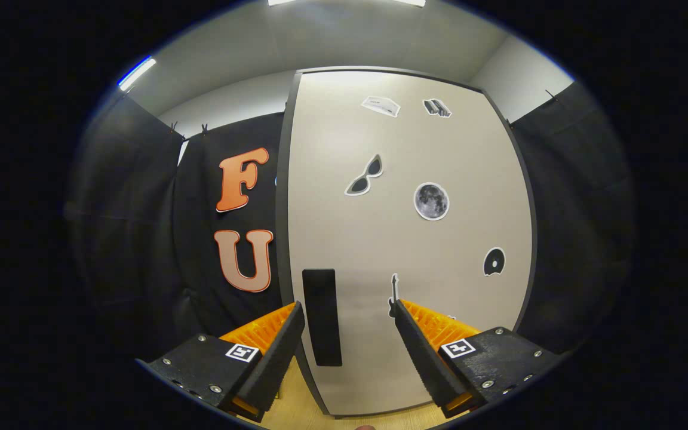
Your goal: Open the shoe cabinet door, grab the shoes and put them into the shoe cabinet, then close the shoe cabinet door.
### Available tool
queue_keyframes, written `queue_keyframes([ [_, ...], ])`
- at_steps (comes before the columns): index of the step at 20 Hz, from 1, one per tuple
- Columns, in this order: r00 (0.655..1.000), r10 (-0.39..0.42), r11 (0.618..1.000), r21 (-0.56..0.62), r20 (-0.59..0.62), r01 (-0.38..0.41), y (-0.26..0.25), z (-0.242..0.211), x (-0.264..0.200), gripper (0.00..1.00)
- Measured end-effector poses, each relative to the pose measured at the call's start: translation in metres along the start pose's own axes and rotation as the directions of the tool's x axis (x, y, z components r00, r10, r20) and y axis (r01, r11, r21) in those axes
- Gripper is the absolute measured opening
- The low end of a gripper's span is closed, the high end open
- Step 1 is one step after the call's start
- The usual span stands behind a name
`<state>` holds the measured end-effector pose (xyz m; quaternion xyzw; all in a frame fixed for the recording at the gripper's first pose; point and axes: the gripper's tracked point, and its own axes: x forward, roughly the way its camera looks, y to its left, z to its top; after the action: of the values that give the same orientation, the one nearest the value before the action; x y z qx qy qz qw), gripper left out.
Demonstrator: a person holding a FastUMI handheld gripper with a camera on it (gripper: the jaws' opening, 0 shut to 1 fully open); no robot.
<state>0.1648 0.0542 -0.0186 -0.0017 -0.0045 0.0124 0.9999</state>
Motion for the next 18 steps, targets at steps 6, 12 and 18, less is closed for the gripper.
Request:
queue_keyframes([
  [6,1.000,-0.007,1.000,-0.005,0.006,0.007,-0.021,0.016,-0.055,0.95],
  [12,1.000,-0.013,1.000,0.019,-0.019,0.013,-0.034,0.021,-0.095,0.95],
  [18,1.000,-0.008,1.000,0.020,-0.007,0.009,-0.051,0.038,-0.141,0.95],
])
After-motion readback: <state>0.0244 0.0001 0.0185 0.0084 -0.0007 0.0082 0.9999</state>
